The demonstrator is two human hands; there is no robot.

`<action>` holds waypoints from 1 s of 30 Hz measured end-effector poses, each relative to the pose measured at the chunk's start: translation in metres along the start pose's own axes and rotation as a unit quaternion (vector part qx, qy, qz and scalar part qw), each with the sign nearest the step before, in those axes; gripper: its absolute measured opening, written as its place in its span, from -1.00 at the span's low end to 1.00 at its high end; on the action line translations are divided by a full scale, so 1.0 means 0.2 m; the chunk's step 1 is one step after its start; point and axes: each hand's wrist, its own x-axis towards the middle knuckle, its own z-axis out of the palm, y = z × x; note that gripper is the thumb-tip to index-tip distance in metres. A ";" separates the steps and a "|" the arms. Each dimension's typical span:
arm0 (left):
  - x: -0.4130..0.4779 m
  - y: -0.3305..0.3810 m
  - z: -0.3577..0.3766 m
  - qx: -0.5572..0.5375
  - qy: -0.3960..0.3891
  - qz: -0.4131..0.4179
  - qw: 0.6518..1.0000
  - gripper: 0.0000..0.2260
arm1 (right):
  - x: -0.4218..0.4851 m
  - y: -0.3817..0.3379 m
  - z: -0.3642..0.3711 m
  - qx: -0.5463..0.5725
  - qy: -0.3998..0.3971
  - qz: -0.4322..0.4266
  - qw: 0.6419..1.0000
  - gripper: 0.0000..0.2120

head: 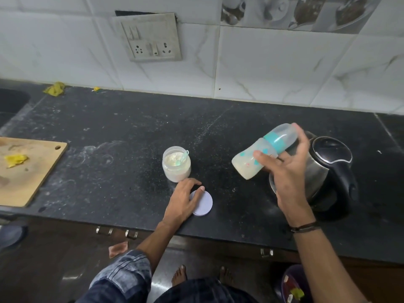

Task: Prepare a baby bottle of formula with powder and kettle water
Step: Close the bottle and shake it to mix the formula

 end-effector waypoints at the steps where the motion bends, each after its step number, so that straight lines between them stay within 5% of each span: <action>1: 0.00 0.00 0.00 -0.001 -0.001 0.001 1.000 -0.76 | 0.00 -0.01 0.01 0.022 0.026 -0.010 0.999 -0.15; 4: 0.00 0.01 0.00 -0.001 0.002 -0.004 1.000 -0.77 | 0.03 -0.03 0.02 0.075 0.083 -0.011 0.994 -0.09; 8: 0.00 0.00 0.00 0.003 -0.002 0.002 1.000 -0.77 | 0.00 -0.02 0.02 -0.002 -0.012 0.019 1.000 -0.14; 12: 0.01 0.00 0.01 0.005 0.000 -0.004 1.000 -0.79 | 0.01 -0.01 0.03 0.091 0.086 0.024 0.992 -0.20; 15: 0.00 0.00 0.00 0.006 -0.002 -0.001 1.000 -0.73 | -0.02 0.01 0.03 0.007 0.002 0.044 0.999 -0.14; 19: 0.01 0.01 0.00 0.003 -0.001 0.000 1.000 -0.71 | -0.01 0.00 0.03 0.080 0.086 0.022 0.993 -0.12; 23: 0.00 0.00 0.00 0.003 0.001 0.001 1.000 -0.72 | -0.01 0.00 0.01 0.006 0.003 0.045 0.999 -0.14; 27: 0.01 0.01 0.00 0.001 0.003 -0.001 1.000 -0.77 | 0.02 -0.02 -0.01 0.084 0.095 0.016 0.992 -0.10; 30: 0.00 0.00 0.00 0.003 0.003 -0.001 1.000 -0.76 | 0.01 -0.01 0.00 0.002 0.009 0.041 0.999 -0.10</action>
